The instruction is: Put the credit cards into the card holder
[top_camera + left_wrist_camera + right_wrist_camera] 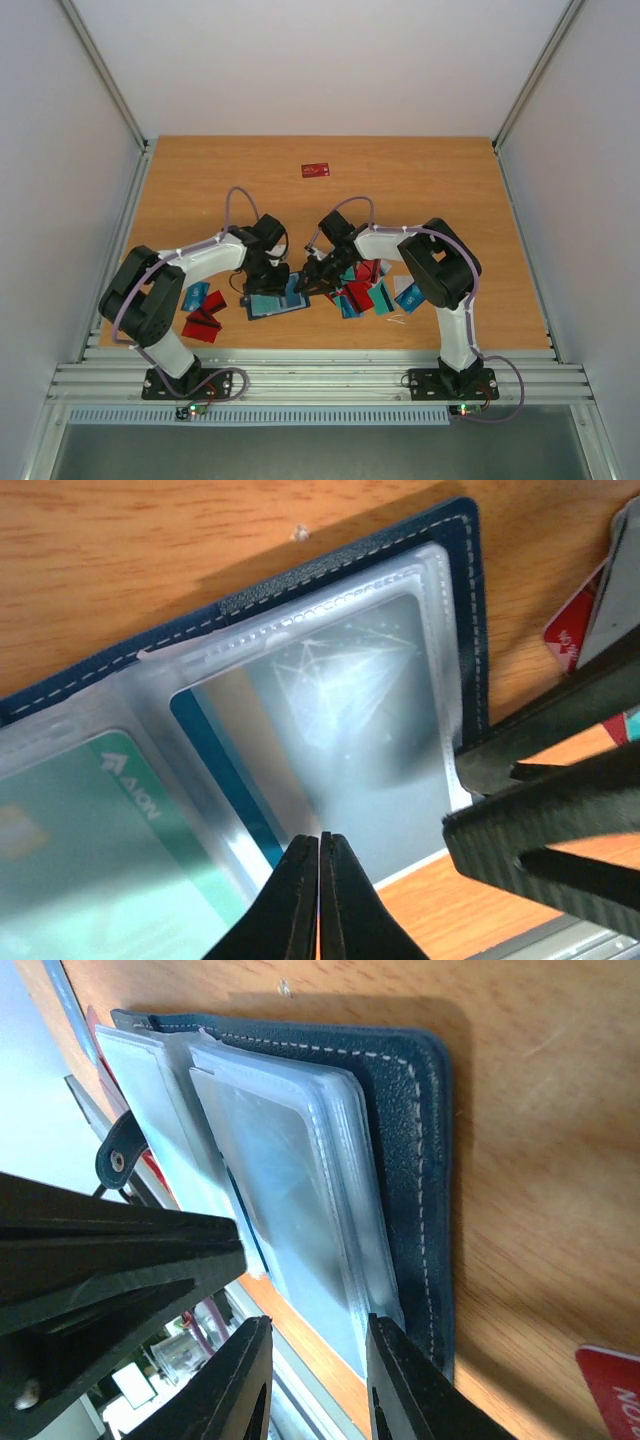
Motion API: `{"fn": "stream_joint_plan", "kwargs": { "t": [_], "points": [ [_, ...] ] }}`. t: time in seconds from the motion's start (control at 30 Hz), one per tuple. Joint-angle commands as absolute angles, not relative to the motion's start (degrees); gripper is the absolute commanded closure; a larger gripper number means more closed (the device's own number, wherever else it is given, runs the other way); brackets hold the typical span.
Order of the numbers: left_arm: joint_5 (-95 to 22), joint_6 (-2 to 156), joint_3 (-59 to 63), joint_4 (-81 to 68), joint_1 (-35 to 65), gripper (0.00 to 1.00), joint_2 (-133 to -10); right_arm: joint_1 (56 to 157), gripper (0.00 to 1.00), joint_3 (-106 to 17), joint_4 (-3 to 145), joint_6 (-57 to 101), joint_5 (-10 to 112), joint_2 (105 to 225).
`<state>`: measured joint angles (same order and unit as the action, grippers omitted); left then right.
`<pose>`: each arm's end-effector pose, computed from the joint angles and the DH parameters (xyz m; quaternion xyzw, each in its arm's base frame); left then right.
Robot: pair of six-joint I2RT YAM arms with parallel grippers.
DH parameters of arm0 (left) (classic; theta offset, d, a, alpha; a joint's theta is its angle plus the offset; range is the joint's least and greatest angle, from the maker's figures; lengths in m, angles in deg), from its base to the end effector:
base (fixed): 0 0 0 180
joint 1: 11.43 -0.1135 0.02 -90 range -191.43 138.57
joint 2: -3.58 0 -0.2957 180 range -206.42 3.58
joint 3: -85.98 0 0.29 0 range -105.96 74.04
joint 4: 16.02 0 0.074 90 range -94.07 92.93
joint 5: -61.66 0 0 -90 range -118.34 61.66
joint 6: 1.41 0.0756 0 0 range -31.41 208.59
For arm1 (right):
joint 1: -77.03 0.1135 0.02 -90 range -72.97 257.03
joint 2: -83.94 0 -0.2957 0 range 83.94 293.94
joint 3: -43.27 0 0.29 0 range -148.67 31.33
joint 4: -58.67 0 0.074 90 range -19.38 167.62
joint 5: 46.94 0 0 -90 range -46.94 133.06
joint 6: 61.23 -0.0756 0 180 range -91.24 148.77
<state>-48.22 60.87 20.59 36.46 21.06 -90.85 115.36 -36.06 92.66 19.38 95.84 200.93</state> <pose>0.2542 -0.1924 0.1240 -0.0536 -0.9809 0.1855 0.0233 0.2933 0.3086 0.0862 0.2896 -0.8386 -0.4591 0.0469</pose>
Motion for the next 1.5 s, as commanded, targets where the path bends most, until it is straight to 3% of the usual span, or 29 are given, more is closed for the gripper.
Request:
{"fn": "stream_joint_plan", "kwargs": {
  "t": [0.0, 1.03, 1.23, 1.47],
  "points": [
    [-46.82, 61.70, 18.56, 38.71, 21.18, 0.95, -87.03, 115.78, 0.72, -37.11, 94.10, 20.59, 94.13, 202.39],
    [-46.49, 62.85, 22.51, 35.48, 21.20, 1.00, -93.67, 117.11, 0.75, -37.95, 91.92, 20.47, 97.78, 203.26],
    [-46.97, 62.25, 22.88, 34.78, 21.18, 1.00, -93.65, 117.20, 0.82, -37.66, 91.01, 20.50, 98.30, 202.29],
    [-47.65, 60.99, 22.89, 34.24, 21.19, 1.00, -92.99, 117.45, 0.96, -38.89, 95.17, 22.00, 95.94, 202.57]
  ]
}}
